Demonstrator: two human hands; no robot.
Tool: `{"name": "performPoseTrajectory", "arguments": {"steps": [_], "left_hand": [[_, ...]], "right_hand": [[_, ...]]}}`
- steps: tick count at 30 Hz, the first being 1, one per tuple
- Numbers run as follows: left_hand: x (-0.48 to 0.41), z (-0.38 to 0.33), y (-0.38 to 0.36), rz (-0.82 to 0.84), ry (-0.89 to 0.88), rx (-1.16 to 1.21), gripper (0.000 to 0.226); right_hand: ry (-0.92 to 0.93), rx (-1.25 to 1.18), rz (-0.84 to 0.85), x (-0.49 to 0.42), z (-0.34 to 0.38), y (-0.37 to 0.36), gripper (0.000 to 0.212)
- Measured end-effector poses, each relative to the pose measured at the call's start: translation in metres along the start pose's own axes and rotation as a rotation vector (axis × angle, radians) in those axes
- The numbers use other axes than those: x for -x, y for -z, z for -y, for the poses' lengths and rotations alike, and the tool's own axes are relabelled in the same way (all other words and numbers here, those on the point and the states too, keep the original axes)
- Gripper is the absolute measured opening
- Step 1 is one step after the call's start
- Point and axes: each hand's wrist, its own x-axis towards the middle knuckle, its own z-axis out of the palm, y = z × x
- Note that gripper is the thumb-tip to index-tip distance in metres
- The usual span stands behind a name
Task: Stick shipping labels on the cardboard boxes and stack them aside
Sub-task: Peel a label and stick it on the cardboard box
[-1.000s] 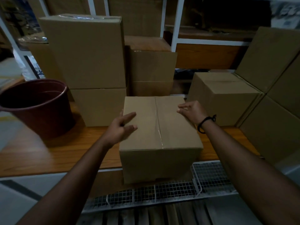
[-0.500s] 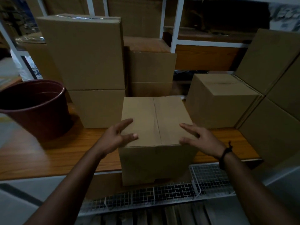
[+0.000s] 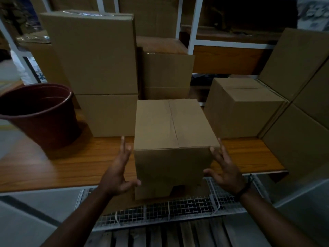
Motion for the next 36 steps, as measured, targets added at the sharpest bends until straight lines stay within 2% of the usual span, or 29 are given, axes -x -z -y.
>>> {"name": "performPoseTrajectory", "arguments": {"steps": [3,5,8,10,12,16,18,22,25,28,32,36], "left_hand": [[0.009,0.014,-0.019,0.18,-0.058,-0.238,0.095],[0.003,0.013,-0.026,0.178,-0.041,-0.282,0.087],[-0.013,0.009,-0.028,0.087,-0.023,-0.289,0.113],[-0.02,0.004,-0.026,0.065,-0.029,-0.285,0.117],[-0.024,-0.002,-0.02,0.04,-0.024,-0.277,0.111],[-0.037,-0.02,0.0,-0.021,0.003,-0.256,0.082],[-0.049,-0.034,0.014,-0.059,-0.003,-0.254,0.073],[-0.08,-0.059,0.04,-0.223,0.037,-0.107,0.063],[-0.104,-0.061,0.051,-0.269,0.176,0.153,0.053],[-0.123,-0.054,0.055,-0.31,0.381,0.424,0.046],[-0.138,-0.043,0.05,-0.306,0.49,0.525,0.032],[-0.143,-0.029,0.037,-0.268,0.568,0.571,0.028]], "right_hand": [[0.041,0.117,0.04,0.007,-0.005,-0.022,0.069],[0.053,0.123,0.044,0.001,-0.001,-0.028,0.064],[0.004,0.137,0.014,-0.011,0.006,-0.029,0.06],[-0.005,0.131,0.003,-0.018,0.01,-0.023,0.06],[-0.002,0.118,0.008,-0.026,0.014,-0.013,0.064],[-0.044,0.061,0.021,-0.048,0.021,0.017,0.094],[-0.113,0.04,0.027,-0.061,0.027,0.035,0.097],[-0.309,-0.204,0.092,-0.093,0.048,0.072,0.091],[-0.459,-0.357,0.177,-0.121,0.064,0.094,0.088],[-0.573,-0.321,0.24,-0.148,0.07,0.105,0.079],[-0.6,-0.228,0.235,-0.176,0.069,0.1,0.061],[-0.637,-0.244,0.246,-0.183,0.06,0.079,0.057]]}}
